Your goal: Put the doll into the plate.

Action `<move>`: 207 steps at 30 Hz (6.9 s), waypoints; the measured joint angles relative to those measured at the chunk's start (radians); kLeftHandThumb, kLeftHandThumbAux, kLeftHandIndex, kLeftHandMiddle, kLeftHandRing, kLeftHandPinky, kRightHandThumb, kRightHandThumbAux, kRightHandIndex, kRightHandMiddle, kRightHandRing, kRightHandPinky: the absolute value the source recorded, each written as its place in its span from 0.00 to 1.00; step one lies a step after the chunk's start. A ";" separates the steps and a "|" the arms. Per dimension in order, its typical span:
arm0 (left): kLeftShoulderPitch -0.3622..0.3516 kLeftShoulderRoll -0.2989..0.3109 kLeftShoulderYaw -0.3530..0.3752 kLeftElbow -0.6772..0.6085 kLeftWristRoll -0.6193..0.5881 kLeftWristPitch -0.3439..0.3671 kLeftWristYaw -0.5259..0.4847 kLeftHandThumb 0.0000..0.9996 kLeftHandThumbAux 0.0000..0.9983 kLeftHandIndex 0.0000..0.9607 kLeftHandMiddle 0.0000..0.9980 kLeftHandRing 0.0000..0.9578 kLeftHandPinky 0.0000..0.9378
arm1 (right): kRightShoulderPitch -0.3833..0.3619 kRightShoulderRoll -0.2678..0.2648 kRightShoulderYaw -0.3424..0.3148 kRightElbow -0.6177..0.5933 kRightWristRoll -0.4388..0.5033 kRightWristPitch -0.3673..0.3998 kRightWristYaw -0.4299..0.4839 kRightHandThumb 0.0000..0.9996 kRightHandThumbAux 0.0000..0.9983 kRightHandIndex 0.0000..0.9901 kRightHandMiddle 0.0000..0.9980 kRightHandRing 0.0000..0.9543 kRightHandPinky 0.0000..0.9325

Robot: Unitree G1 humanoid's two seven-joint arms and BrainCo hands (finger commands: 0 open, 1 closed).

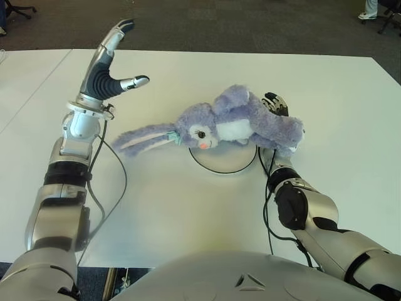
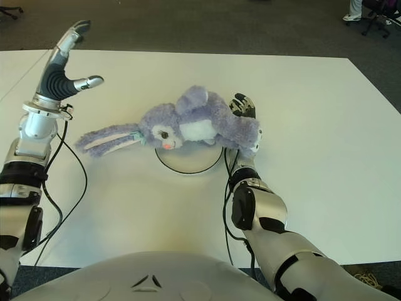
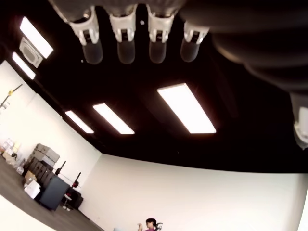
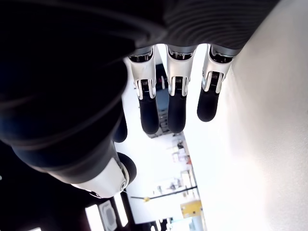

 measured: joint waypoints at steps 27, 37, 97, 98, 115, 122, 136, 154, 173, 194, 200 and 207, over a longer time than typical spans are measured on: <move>-0.135 0.013 0.058 0.351 -0.107 0.034 -0.059 0.00 0.48 0.00 0.02 0.02 0.01 | 0.000 0.000 0.005 0.000 -0.003 0.000 -0.009 0.52 0.85 0.28 0.23 0.22 0.22; -0.219 0.012 0.071 0.556 -0.123 0.115 -0.099 0.00 0.52 0.00 0.04 0.04 0.03 | 0.000 0.000 0.004 0.000 -0.002 0.000 -0.007 0.52 0.86 0.28 0.23 0.21 0.20; -0.171 -0.377 0.283 0.704 -0.254 0.397 -0.172 0.00 0.53 0.00 0.02 0.00 0.01 | 0.003 -0.006 -0.011 0.000 0.005 0.000 0.024 0.55 0.84 0.29 0.24 0.23 0.22; -0.168 -0.385 0.283 0.700 -0.254 0.391 -0.173 0.00 0.53 0.00 0.02 0.01 0.01 | 0.003 -0.006 -0.011 0.000 0.005 0.000 0.026 0.55 0.85 0.29 0.24 0.23 0.22; -0.120 -0.451 0.282 0.680 -0.258 0.278 -0.196 0.00 0.48 0.00 0.03 0.02 0.05 | 0.005 -0.007 -0.011 0.000 0.005 0.000 0.032 0.56 0.86 0.29 0.23 0.21 0.20; -0.112 -0.467 0.276 0.678 -0.250 0.244 -0.196 0.00 0.46 0.00 0.03 0.02 0.03 | 0.006 -0.010 -0.010 0.000 0.005 0.000 0.032 0.53 0.85 0.28 0.23 0.22 0.22; -0.113 -0.501 0.283 0.671 -0.253 0.240 -0.200 0.00 0.49 0.01 0.01 0.00 0.00 | 0.008 -0.014 -0.009 0.000 0.005 0.000 0.035 0.52 0.85 0.28 0.23 0.22 0.22; -0.113 -0.511 0.278 0.668 -0.249 0.239 -0.200 0.00 0.57 0.01 0.01 0.00 0.02 | 0.008 -0.015 -0.004 0.000 0.004 0.000 0.035 0.48 0.87 0.28 0.23 0.21 0.22; -0.113 -0.514 0.273 0.666 -0.227 0.239 -0.177 0.00 0.55 0.02 0.02 0.02 0.04 | 0.009 -0.016 -0.002 0.000 0.004 0.000 0.034 0.46 0.86 0.27 0.23 0.22 0.21; -0.113 -0.515 0.275 0.666 -0.220 0.239 -0.172 0.00 0.56 0.02 0.02 0.01 0.02 | 0.009 -0.016 -0.002 0.000 0.004 0.000 0.034 0.48 0.85 0.27 0.22 0.21 0.21; -0.113 -0.517 0.280 0.665 -0.224 0.239 -0.172 0.00 0.54 0.01 0.01 0.00 0.01 | 0.009 -0.016 -0.002 0.000 0.004 0.000 0.034 0.47 0.86 0.28 0.22 0.21 0.21; -0.113 -0.518 0.282 0.664 -0.226 0.240 -0.172 0.00 0.53 0.00 0.00 0.00 0.01 | 0.009 -0.016 -0.002 0.000 0.004 0.000 0.034 0.48 0.86 0.28 0.23 0.21 0.21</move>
